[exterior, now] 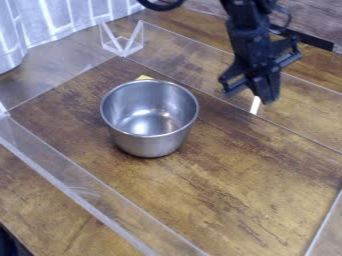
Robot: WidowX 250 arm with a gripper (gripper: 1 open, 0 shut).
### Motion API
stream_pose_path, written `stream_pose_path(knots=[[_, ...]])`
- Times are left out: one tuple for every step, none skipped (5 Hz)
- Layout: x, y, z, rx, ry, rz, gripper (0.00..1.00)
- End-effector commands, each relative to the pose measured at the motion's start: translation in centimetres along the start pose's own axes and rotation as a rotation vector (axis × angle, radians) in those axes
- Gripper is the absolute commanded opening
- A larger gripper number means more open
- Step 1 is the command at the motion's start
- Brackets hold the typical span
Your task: Put the yellow object in the silver pot
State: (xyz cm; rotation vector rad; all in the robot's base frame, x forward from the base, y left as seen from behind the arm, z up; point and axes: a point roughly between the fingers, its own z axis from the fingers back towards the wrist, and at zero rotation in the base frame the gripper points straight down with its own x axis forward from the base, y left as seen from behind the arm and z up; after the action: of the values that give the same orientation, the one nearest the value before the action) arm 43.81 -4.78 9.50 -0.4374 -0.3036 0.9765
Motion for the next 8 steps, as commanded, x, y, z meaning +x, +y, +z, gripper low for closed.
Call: stream_pose_path(knots=[[3.0, -0.5, 6.0, -0.106, -0.044, -0.018, 0.00], [5.1, 0.8, 9.0, -0.139, -0.043, -0.006, 0.00], [5.8, 3.4, 10.3, -0.138, -0.095, 0.056, 0.00], [5.7, 4.4, 10.3, -0.133, -0.123, 0.105, 0.00], [4.1, 3.5, 9.0, -0.133, -0.140, 0.135, 0.00], [1.9, 1.9, 6.8, -0.137, -0.147, 0.155, 1.00], [0.5, 0.9, 4.8, -0.139, -0.157, 0.176, 1.00], [1.1, 2.0, 6.4, -0.144, -0.168, 0.192, 0.00]])
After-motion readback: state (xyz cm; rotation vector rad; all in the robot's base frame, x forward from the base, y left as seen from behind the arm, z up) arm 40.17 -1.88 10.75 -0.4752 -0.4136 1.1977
